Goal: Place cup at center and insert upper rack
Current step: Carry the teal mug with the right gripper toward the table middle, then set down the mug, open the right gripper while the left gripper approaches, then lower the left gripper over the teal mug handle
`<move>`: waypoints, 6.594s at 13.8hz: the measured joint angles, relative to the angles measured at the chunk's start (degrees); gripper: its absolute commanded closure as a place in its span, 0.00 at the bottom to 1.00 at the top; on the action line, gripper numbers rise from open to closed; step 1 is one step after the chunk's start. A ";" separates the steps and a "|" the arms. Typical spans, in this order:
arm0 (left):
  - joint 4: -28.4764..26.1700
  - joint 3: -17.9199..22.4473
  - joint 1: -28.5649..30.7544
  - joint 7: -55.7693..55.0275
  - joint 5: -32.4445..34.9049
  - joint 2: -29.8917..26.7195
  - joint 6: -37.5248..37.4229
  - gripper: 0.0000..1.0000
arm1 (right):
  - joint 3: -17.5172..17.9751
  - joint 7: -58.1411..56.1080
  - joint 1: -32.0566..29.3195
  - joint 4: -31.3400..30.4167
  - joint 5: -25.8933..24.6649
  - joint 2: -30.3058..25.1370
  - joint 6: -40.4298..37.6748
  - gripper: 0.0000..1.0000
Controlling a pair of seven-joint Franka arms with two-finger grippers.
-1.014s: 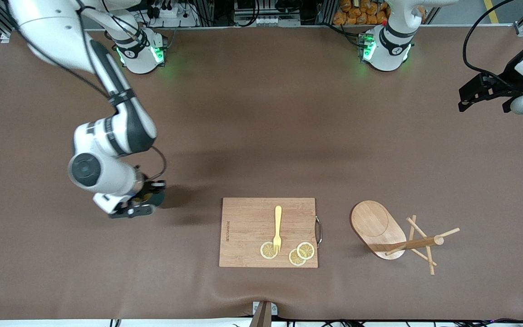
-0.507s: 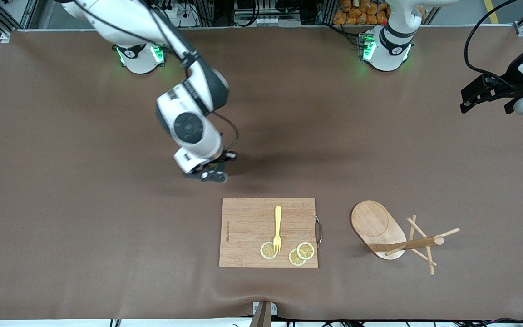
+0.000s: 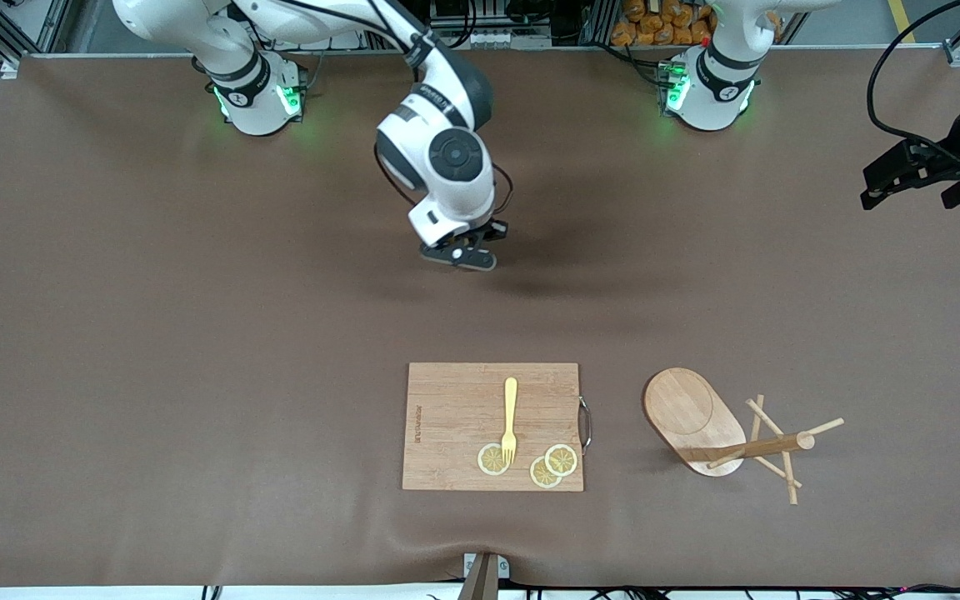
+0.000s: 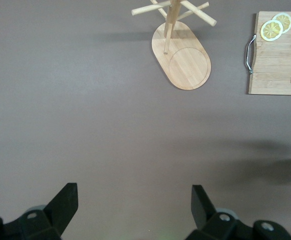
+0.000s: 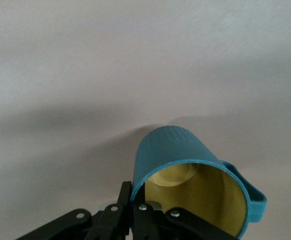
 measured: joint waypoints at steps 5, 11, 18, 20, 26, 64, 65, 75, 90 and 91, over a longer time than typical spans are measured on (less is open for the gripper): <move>0.00 0.00 0.44 0.47 0.00 0.00 0.00 0.00 | -0.04 0.78 3.53 0.18 -0.01 3.16 3.77 1.00; 0.00 -0.01 0.47 2.68 0.00 0.00 0.00 0.00 | -0.10 1.55 4.09 0.24 -0.02 4.30 3.77 1.00; -0.17 -0.65 0.29 4.52 0.00 0.32 -0.01 0.00 | -0.35 3.95 4.10 0.29 -0.02 4.42 3.77 0.59; -0.17 -0.65 0.30 4.52 0.00 0.41 -0.01 0.00 | -0.45 4.03 4.10 0.36 -0.02 4.42 3.77 0.51; 0.10 -2.02 0.13 3.15 -0.04 0.11 -0.01 0.00 | -0.98 4.12 4.07 1.68 -0.02 4.41 3.86 0.00; 7.43 -26.52 -38.36 -98.54 32.31 25.24 8.66 0.00 | -5.84 -64.56 -48.34 5.26 -8.03 -31.09 -33.39 0.00; 7.47 -25.73 -40.28 -101.03 33.40 26.57 8.64 0.00 | -5.90 -64.58 -48.33 5.24 -8.03 -31.09 -33.39 0.00; 11.74 -4.48 -66.89 -125.04 34.61 42.02 8.68 0.00 | -5.85 -64.56 -48.31 5.06 -4.71 -31.14 -37.67 0.00; 15.73 3.71 -75.79 -147.91 34.93 54.11 8.62 0.00 | -6.18 -64.51 -48.34 5.02 -2.16 -31.19 -42.05 0.00; 16.15 3.70 -75.82 -147.91 34.93 54.43 8.62 0.00 | -6.17 -64.51 -48.33 5.02 -2.14 -31.19 -42.07 0.00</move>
